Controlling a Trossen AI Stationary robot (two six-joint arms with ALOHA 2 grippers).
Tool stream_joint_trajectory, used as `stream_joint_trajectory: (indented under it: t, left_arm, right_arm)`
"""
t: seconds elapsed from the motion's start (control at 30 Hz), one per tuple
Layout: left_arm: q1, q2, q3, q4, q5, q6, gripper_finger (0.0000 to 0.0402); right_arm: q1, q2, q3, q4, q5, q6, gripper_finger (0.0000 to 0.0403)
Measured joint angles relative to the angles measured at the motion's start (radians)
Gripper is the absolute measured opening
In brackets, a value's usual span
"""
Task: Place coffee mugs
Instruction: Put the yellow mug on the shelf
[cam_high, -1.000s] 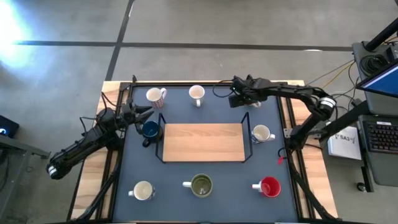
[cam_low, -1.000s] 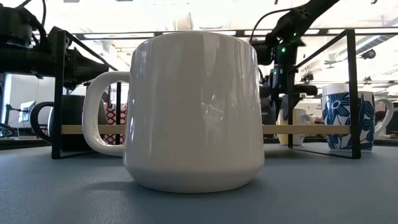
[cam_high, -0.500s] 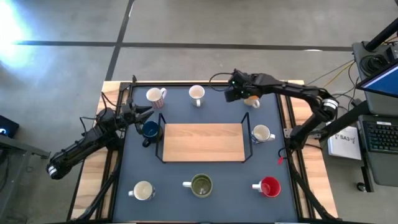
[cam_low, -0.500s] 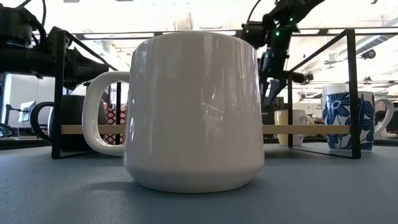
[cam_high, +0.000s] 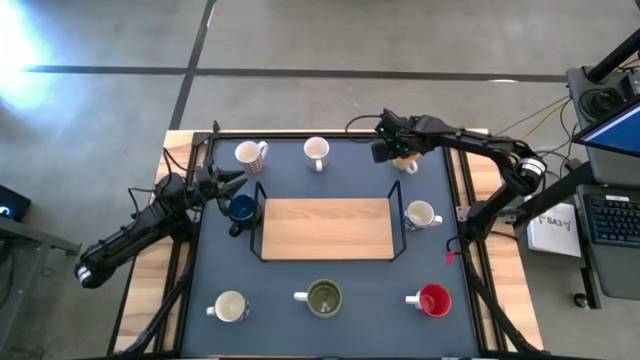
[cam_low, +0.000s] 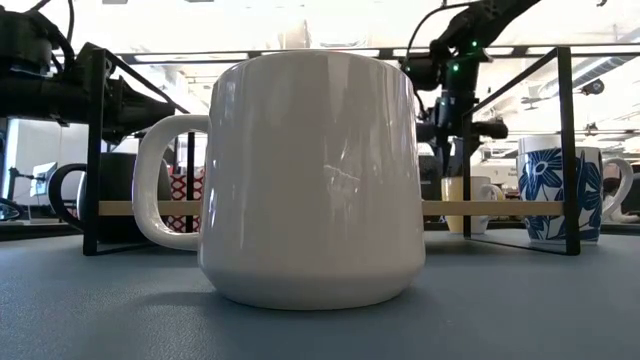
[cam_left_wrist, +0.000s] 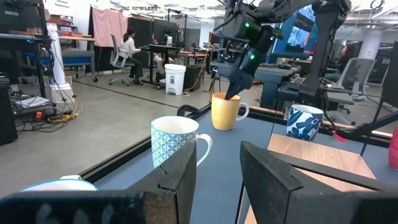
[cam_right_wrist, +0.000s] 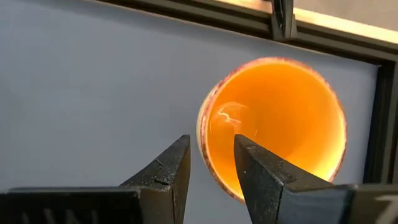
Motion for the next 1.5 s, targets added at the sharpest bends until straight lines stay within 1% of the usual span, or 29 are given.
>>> stream_joint_trajectory:
  t: [0.27, 0.37, 0.47, 0.63, 0.7, 0.87, 1.03, 1.23, 1.5]
  left_arm:
    - [0.0, 0.0, 0.0, 0.0, 0.0, 0.0, 0.0107]
    - [0.0, 0.0, 0.0, 0.0, 0.0, 0.0, 0.0107]
    - [0.0, 0.0, 0.0, 0.0, 0.0, 0.0, 0.0107]
    - [0.0, 0.0, 0.0, 0.0, 0.0, 0.0, 0.0107]
    - [0.0, 0.0, 0.0, 0.0, 0.0, 0.0, 0.0107]
    - [0.0, 0.0, 0.0, 0.0, 0.0, 0.0, 0.0107]
    - [0.0, 0.0, 0.0, 0.0, 0.0, 0.0, 0.0107]
    - [0.0, 0.0, 0.0, 0.0, 0.0, 0.0, 0.0107]
    - [0.0, 0.0, 0.0, 0.0, 0.0, 0.0, 0.0107]
  right_arm:
    - [0.001, 0.0, -0.084, 0.062, -0.001, 0.001, 0.0108]
    - [0.001, 0.0, -0.104, 0.075, -0.002, 0.002, 0.01]
    - [0.001, 0.0, -0.109, 0.081, -0.004, 0.0, 0.008]
    - [0.001, 0.0, -0.108, 0.089, -0.007, -0.019, 0.0019]
    - [0.001, 0.001, -0.103, 0.084, -0.024, -0.036, 0.0014]
    - [0.012, 0.0, -0.046, 0.082, -0.124, -0.092, 0.0012]
    - [0.042, -0.001, 0.055, 0.084, -0.15, -0.183, 0.0011]
    - [0.099, -0.002, 0.156, 0.06, -0.247, -0.279, 0.001]
    - [0.246, -0.003, 0.234, -0.018, -0.246, -0.296, 0.0011]
